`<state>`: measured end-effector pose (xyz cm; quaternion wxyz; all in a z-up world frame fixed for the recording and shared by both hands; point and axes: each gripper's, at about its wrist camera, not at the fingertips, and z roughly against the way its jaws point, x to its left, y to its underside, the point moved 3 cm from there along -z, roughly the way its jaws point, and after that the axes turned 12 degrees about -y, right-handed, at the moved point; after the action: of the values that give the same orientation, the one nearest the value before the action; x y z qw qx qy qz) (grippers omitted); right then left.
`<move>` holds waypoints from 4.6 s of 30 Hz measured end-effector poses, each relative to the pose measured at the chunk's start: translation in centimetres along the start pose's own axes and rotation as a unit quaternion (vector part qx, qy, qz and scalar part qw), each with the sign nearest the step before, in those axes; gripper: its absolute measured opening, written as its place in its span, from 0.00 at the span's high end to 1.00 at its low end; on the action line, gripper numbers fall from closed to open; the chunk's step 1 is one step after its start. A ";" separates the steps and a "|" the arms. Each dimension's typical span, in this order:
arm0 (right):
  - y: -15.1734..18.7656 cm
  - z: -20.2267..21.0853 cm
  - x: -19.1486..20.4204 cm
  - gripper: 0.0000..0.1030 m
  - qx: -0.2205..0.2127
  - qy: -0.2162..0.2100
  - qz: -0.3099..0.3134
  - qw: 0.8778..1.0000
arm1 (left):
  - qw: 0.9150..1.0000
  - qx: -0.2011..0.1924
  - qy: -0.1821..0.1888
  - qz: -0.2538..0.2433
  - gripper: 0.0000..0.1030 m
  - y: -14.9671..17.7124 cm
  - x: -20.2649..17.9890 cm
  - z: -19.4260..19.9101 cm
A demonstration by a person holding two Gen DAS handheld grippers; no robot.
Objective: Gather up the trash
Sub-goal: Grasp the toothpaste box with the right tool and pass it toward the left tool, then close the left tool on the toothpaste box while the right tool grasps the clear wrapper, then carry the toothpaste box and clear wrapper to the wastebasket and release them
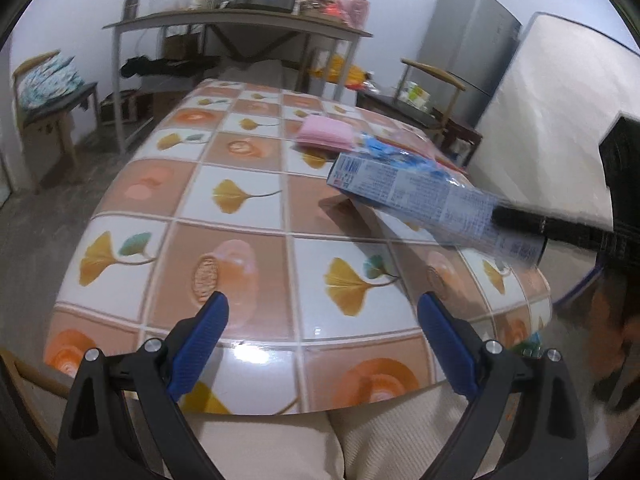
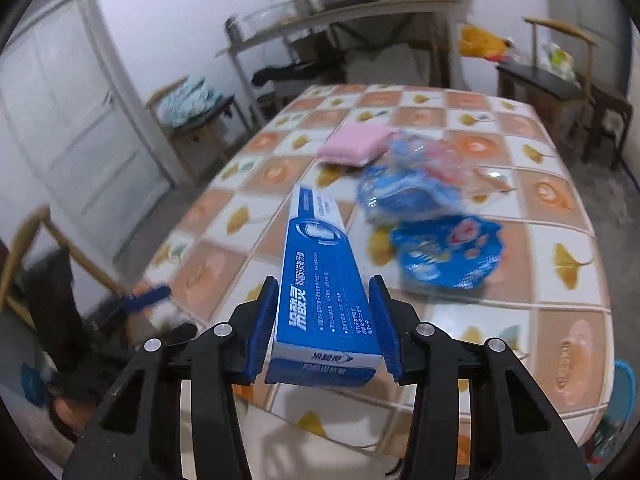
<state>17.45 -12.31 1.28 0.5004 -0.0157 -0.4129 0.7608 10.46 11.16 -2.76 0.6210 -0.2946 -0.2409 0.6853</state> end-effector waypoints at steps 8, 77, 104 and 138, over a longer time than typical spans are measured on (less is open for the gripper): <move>1.2 -5.1 0.9 0.54 0.063 -0.039 -0.040 0.996 | 0.999 0.004 -0.028 0.037 0.10 0.1 2.6 0.1; -4.6 8.1 -8.7 0.92 -0.113 0.149 0.003 0.982 | 0.994 0.073 -0.059 -0.063 0.11 -4.5 -7.7 -9.1; 1.6 9.3 -10.2 0.93 -0.121 0.091 -0.080 0.985 | 0.991 0.103 -0.078 -0.046 0.54 -3.8 -2.9 -6.7; 12.9 31.2 -18.0 0.93 -0.283 0.262 -0.218 0.896 | 0.972 0.017 0.146 -0.181 0.56 -6.6 -23.6 2.5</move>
<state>3.19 -47.39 6.51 0.7185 -0.2652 -0.4578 0.4515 14.72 -11.46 6.10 0.7680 -0.3325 -0.1846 0.5154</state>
